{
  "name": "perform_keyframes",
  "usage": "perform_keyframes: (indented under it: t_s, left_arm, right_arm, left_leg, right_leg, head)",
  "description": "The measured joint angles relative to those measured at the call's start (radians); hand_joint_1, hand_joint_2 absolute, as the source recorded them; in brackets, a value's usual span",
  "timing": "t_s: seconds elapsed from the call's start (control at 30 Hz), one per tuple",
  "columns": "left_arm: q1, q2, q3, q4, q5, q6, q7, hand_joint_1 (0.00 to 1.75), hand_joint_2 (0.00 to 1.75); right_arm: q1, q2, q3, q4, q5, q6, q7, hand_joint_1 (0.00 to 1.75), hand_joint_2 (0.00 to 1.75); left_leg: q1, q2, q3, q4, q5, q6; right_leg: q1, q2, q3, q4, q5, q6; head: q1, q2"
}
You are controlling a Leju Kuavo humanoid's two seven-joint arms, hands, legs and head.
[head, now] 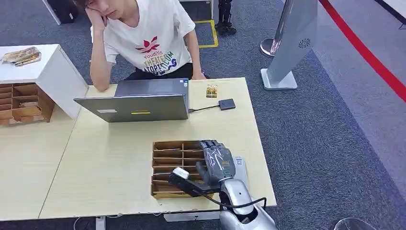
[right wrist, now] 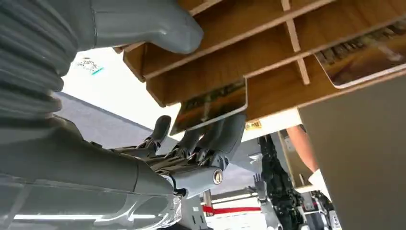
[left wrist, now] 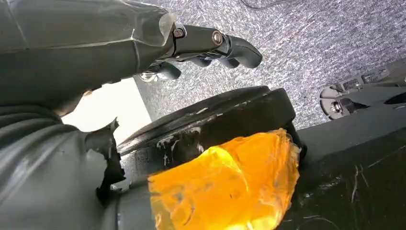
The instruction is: Pass the card to the sensor for recognition and then transmit it.
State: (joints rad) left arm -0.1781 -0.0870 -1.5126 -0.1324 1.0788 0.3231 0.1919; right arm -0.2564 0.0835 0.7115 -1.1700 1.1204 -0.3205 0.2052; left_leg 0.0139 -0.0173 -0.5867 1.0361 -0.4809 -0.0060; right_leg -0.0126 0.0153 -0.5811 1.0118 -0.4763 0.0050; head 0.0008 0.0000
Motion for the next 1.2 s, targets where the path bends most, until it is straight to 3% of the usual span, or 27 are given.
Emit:
perform_keyframes:
  t_s: [0.03,0.2,0.27,0.3,0.33,0.97,1.2]
  left_arm:
    - [0.000,0.000,0.000,0.000,0.001,0.000,0.000,0.00,0.00]
    - [0.000,0.000,-0.006,0.000,0.002,0.000,0.000,0.00,0.00]
    - [0.000,0.000,-0.009,0.000,0.002,0.000,0.000,0.00,0.00]
    - [0.000,0.000,-0.010,0.000,0.002,0.000,0.000,0.00,0.00]
    - [0.000,0.000,-0.011,0.000,0.002,0.000,0.000,0.00,0.00]
    - [-0.001,0.000,-0.014,0.000,0.008,0.000,-0.005,0.00,0.00]
    - [0.001,0.000,-0.014,0.000,0.020,0.000,-0.010,0.00,0.00]
  right_arm:
    - [0.000,0.000,0.000,0.002,0.000,0.002,0.000,1.29,1.75]
    - [-0.006,0.000,-0.002,0.007,0.002,0.008,0.002,1.29,1.75]
    - [-0.007,0.000,-0.002,0.009,0.002,0.008,0.002,1.45,1.75]
    - [-0.008,0.000,-0.002,0.010,0.002,0.008,0.002,1.69,1.75]
    - [-0.011,0.000,-0.002,0.010,0.002,0.008,0.002,1.75,1.75]
    - [-0.022,0.000,-0.008,0.008,0.005,0.009,0.011,1.75,1.75]
    - [-0.009,-0.002,-0.028,-0.066,-0.013,-0.020,-0.001,1.75,1.75]
  left_leg:
    - [0.000,0.000,0.000,0.000,0.000,0.000]
    - [0.000,0.000,0.000,0.000,0.000,0.000]
    - [0.000,0.000,0.000,0.000,0.000,0.000]
    - [0.000,0.000,0.000,0.000,0.000,0.000]
    - [0.000,0.000,0.000,0.000,0.000,0.000]
    - [0.000,0.000,0.000,0.000,0.000,0.000]
    - [0.000,0.000,0.000,0.000,0.000,0.000]
  right_leg:
    - [0.000,0.000,0.000,0.000,0.000,0.000]
    - [0.000,0.000,0.000,0.000,0.000,0.000]
    - [0.000,0.000,0.000,0.000,0.000,0.000]
    - [0.000,0.000,0.000,0.000,0.000,0.000]
    - [0.000,0.000,0.000,0.000,0.000,0.000]
    - [0.000,0.000,0.000,0.000,0.000,0.000]
    - [0.000,0.000,0.000,0.000,0.000,0.000]
  head:
    - [0.000,0.000]
    - [0.000,0.000]
    - [0.000,0.000]
    - [0.000,0.000]
    - [0.000,0.000]
    - [0.000,0.000]
    - [0.000,0.000]
